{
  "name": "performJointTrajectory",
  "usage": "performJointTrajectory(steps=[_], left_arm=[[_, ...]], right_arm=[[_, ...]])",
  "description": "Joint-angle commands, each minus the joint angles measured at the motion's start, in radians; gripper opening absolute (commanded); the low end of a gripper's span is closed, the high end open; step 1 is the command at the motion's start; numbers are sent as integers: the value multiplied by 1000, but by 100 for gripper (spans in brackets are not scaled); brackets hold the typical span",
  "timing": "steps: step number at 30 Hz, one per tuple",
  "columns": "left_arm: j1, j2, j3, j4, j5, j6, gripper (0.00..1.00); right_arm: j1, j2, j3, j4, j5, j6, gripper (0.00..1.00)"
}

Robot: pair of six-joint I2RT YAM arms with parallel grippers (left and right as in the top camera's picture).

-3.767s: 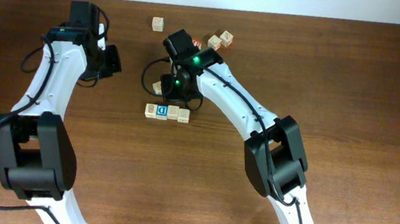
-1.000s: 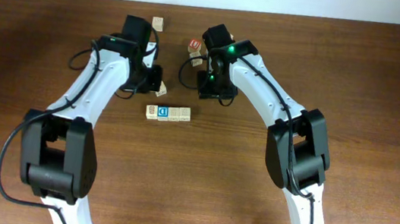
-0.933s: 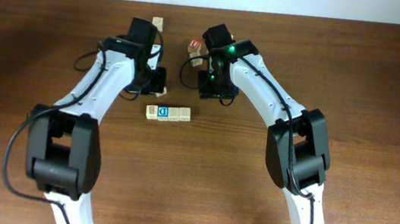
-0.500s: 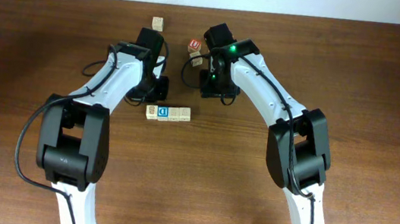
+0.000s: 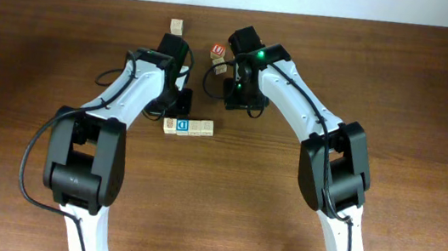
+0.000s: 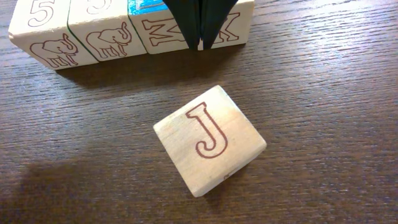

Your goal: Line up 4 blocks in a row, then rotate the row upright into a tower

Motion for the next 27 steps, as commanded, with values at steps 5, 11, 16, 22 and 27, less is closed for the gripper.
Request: performJointTrajectory(steps=[5, 11, 16, 22, 27], left_arm=[[-2, 9, 10, 1, -62, -13, 0], [-2, 9, 10, -17, -62, -13, 0], [-2, 9, 10, -21, -61, -13, 0], [0, 8, 22, -5, -85, -21, 0], [54, 8, 286, -233, -165, -76, 0]], right_arm=[[-7, -6, -4, -3, 15, 0, 47], [-7, -6, -4, -3, 16, 0, 47], [-7, -6, -4, -3, 16, 0, 47], [-8, -13, 8, -11, 15, 15, 23], [-52, -97, 132, -125, -59, -1, 34]])
